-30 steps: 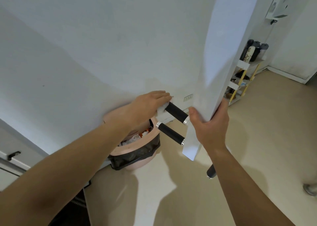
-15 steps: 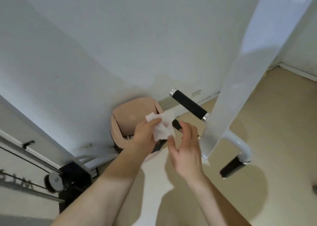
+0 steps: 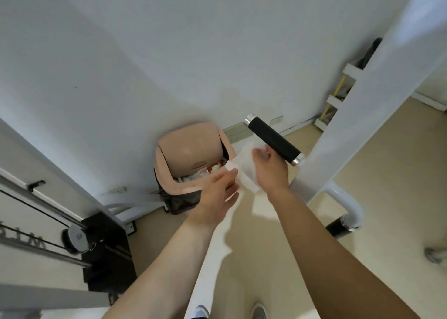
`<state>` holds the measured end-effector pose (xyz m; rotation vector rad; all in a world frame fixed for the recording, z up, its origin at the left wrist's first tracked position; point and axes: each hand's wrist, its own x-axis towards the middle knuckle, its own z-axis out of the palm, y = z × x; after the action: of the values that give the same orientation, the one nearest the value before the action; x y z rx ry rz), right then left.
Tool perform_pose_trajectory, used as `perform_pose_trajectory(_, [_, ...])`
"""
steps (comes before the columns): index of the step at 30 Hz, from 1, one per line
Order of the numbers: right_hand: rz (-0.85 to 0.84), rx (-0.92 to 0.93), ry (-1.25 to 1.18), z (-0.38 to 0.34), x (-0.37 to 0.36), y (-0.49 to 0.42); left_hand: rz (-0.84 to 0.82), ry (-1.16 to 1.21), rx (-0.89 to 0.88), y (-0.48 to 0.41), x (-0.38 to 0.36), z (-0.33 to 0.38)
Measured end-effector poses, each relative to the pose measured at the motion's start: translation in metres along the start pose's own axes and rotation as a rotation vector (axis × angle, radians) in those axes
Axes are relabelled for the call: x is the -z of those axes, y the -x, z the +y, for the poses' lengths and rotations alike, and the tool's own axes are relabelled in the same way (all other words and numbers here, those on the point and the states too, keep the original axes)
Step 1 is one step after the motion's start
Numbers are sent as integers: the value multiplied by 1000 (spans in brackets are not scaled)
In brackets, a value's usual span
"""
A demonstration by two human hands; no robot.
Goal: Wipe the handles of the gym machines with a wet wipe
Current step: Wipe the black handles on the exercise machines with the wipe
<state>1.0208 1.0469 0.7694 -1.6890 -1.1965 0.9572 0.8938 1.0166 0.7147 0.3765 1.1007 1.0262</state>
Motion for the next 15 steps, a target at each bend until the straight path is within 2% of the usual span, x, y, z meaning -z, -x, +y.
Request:
perform_pose_trajectory(4, [-12, 41, 142, 1, -2, -14, 158, 59, 3, -14, -9, -6])
perform_pose_trajectory(8, [-84, -8, 69, 2, -1, -24, 71, 9, 17, -25, -22, -8])
perform_pose_trajectory(11, [-48, -48, 55, 4, 1, -33, 65, -22, 69, -42, -24, -20])
perform_pose_trajectory(13, [-1, -44, 144, 6, 1, -42, 30, 43, 114, -52, -27, -27])
perform_pose_trajectory(15, [51, -23, 345, 8, 3, -52, 17, 54, 122, -60, -33, -34])
